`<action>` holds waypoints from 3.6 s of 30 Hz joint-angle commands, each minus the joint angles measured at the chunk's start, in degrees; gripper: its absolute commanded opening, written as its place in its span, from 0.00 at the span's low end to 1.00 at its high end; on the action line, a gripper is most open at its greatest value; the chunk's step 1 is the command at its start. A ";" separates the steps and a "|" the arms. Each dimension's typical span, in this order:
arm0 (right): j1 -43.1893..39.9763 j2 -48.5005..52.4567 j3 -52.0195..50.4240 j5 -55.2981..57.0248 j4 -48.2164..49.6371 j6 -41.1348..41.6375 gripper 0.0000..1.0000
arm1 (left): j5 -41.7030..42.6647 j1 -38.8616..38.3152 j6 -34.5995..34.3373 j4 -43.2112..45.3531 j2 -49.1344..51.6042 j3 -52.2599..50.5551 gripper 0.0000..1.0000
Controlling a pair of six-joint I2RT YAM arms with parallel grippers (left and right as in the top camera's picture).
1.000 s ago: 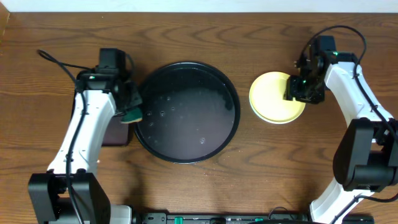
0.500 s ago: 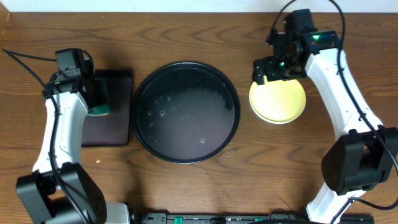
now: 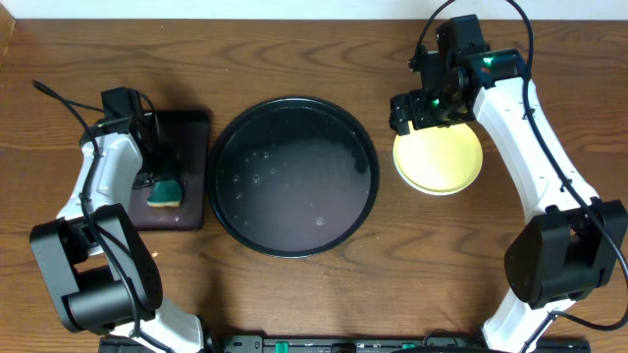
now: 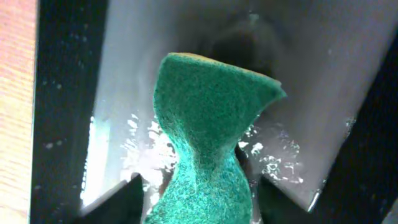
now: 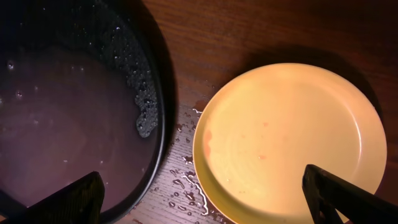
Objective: Clean dirty plates on tray and stack at the side
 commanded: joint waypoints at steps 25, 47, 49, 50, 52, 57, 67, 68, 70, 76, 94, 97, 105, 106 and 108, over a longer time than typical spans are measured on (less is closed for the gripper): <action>-0.79 -18.27 3.06 -0.17 0.44 -1.05 0.99 | 4.83 -2.82 -1.25 -11.56 -25.97 3.87 0.73; -0.52 -27.91 3.06 3.72 -3.39 -3.15 0.99 | 4.83 -2.82 -1.22 -11.56 -25.75 3.87 0.74; -0.33 -27.91 2.93 3.74 -1.42 -4.11 0.99 | 4.83 -2.82 -1.25 -11.54 -25.75 3.87 0.74; -0.31 -27.91 2.86 3.96 -0.79 -4.76 0.99 | 4.83 -2.82 -1.25 -11.54 -25.75 3.87 0.74; -0.42 -27.91 2.84 4.13 0.39 -5.44 0.99 | 4.83 -2.82 -1.22 -11.54 -25.75 3.87 0.74; -1.25 -28.52 -0.33 4.76 6.67 -5.60 0.99 | 4.83 -2.82 -1.25 -11.56 -25.75 3.87 0.74; -2.05 -46.75 -38.69 5.20 40.70 -5.57 0.99 | 4.83 -2.82 -1.25 -11.56 -25.75 3.87 0.74; -2.49 -49.48 -43.56 5.20 44.17 -5.55 0.99 | 4.83 -2.82 -1.22 -11.54 -25.75 3.87 0.74; -3.50 -54.51 -51.80 4.61 49.70 -5.51 0.99 | 4.83 -2.82 -1.22 -11.54 -25.75 3.87 0.74; -6.86 -73.29 -74.93 4.11 60.50 -4.66 0.99 | 4.83 -2.82 -1.25 -11.54 -25.75 3.87 0.74; -11.19 -104.89 -98.75 0.94 58.80 -4.46 0.99 | 4.83 -2.82 -1.25 -11.56 -25.75 3.87 0.75; -11.15 -107.30 -98.75 0.92 58.80 -3.80 0.99 | 4.83 -2.82 -1.25 -11.56 -25.75 3.87 0.75; -11.19 -108.93 -98.75 0.92 58.80 -3.82 0.99 | 4.83 -2.82 -1.25 -11.54 -25.75 3.87 0.75; -11.19 -108.89 -98.75 0.94 58.82 -3.82 0.99 | 4.83 -2.82 -1.22 -11.54 -25.75 3.87 0.75; -11.19 -108.89 -98.75 0.94 58.82 -3.82 0.99 | 4.83 -2.82 -1.22 -11.56 -25.75 3.87 0.75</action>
